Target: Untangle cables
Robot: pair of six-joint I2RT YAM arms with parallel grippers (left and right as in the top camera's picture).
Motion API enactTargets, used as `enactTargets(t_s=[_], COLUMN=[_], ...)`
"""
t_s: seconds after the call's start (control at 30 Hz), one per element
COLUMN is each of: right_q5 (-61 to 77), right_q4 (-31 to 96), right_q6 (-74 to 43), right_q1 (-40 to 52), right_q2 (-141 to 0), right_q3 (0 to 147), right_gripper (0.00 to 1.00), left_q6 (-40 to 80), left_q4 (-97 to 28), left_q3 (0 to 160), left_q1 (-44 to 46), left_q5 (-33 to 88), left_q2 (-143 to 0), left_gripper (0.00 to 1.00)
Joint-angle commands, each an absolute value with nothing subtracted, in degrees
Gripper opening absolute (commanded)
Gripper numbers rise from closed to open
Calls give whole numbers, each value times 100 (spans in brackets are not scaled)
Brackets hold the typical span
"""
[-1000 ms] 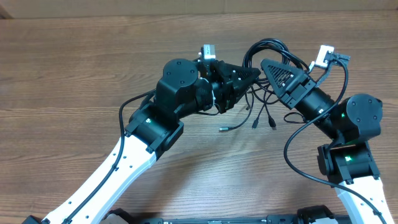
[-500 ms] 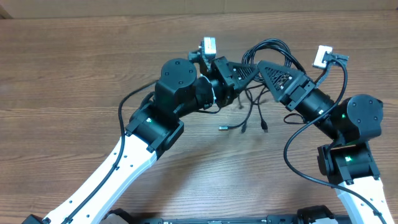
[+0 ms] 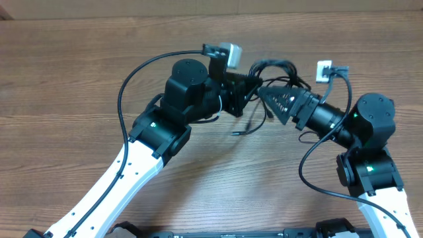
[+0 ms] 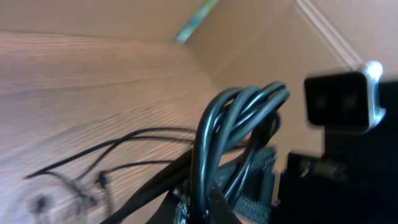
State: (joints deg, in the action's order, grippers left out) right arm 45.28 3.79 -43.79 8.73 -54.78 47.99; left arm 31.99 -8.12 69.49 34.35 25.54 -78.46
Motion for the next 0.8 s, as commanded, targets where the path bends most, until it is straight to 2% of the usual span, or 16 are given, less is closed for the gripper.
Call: enactTargets(t_s=[0.0, 0.27, 0.4, 0.57, 0.77], right_q5=[4770, 4611, 4635, 4713, 4615], right_q4=[805, 2364, 2685, 2945, 3218], right_q6=[-3382, -2471, -2244, -808, -174], right_q1=[893, 895, 895, 895, 895], right_q2=[-5393, -5175, -5116, -4803, -4370], right_q3=[4882, 4882, 4882, 4884, 4884], right_gripper=[100, 100, 100, 100, 100], left_q6=[963, 943, 519, -823, -928], left_q4=[-1343, -1367, -1402, -2305, -3275], left_q3=[7024, 7026, 7026, 7026, 7024], left_q1=[3395, 3061, 2958, 2958, 2958], left_q5=[2720, 2709, 2749, 3336, 3282], left_q2=[-7819, -7408, -7035, -6838, -6845], left_gripper=[4, 4, 4, 4, 4])
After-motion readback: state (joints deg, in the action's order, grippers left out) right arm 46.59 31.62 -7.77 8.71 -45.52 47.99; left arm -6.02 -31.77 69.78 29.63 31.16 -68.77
